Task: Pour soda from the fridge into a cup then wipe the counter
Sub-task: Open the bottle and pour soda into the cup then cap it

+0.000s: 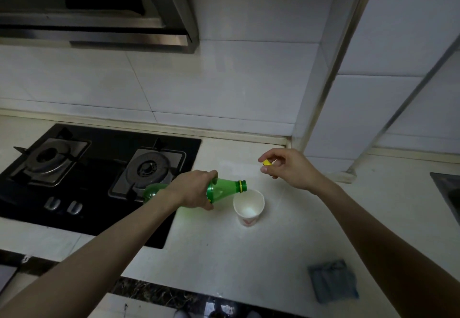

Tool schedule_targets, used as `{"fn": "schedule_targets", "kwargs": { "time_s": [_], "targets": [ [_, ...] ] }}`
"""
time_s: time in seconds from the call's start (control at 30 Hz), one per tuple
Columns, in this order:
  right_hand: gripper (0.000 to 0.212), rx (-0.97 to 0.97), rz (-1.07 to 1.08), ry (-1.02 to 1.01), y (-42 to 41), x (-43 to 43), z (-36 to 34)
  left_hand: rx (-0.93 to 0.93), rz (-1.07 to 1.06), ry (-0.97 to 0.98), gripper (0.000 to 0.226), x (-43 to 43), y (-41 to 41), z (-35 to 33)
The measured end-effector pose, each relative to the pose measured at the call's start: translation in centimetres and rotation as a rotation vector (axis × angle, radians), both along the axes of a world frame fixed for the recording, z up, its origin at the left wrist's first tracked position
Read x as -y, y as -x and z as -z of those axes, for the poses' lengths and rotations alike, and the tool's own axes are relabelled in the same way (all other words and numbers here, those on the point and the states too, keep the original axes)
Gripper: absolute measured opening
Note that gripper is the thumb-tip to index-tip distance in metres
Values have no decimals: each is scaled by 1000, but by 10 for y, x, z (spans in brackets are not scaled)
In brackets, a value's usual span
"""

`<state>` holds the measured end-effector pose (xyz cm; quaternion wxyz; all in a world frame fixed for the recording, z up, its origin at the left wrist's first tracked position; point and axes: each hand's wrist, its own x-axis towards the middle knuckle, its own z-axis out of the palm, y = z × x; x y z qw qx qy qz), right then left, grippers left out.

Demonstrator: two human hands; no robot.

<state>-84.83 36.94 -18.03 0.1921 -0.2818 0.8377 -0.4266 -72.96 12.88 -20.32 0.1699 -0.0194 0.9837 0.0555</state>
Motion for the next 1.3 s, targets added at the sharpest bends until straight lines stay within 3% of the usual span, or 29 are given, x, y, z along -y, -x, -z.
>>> {"fn": "schedule_targets", "kwargs": {
  "time_s": [1.03,1.3],
  "targets": [
    [18,1,-20,-58,6,-1,22,-50,155,414,61,0,9,-5],
    [18,23,-1,-35,5,-3,25,-68,129,304,59,0,12,-3]
  ]
}}
